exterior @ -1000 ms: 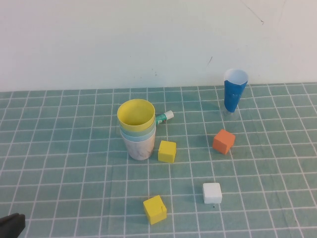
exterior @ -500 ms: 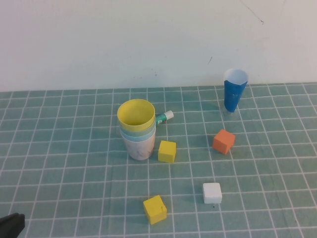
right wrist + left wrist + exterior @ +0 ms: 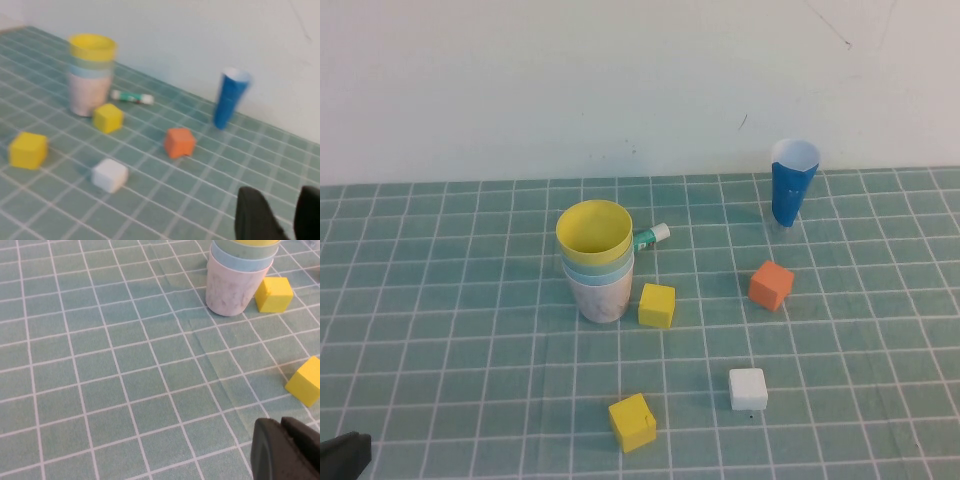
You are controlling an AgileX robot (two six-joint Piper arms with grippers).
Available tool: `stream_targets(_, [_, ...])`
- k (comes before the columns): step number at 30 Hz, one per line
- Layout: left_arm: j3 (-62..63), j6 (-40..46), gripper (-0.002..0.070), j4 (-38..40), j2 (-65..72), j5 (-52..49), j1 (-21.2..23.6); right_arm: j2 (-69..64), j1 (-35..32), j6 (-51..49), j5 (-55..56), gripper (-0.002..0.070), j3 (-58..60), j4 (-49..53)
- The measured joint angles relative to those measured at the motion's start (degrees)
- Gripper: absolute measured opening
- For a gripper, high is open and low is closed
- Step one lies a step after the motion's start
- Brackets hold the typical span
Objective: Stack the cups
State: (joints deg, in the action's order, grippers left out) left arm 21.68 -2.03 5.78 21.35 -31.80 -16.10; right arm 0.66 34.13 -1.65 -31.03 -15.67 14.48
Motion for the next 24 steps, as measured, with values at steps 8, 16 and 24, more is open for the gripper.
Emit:
stream_targets(8, [0.0, 0.0, -0.0002, 0.1, 0.0, -0.3, 0.0, 0.1, -20.8, 6.4, 0.4, 0.0188, 0.9, -6.6])
stream_targets(16, [0.0, 0.0, -0.0002, 0.1, 0.0, -0.3, 0.0, 0.1, -31.6, 13.5, 17.6, 0.0188, 11.6, -15.0])
stream_targets(24, [0.0, 0.0, -0.0002, 0.1, 0.0, -0.3, 0.0, 0.1, -32.3, 11.1, 18.6, 0.0188, 17.2, -17.8])
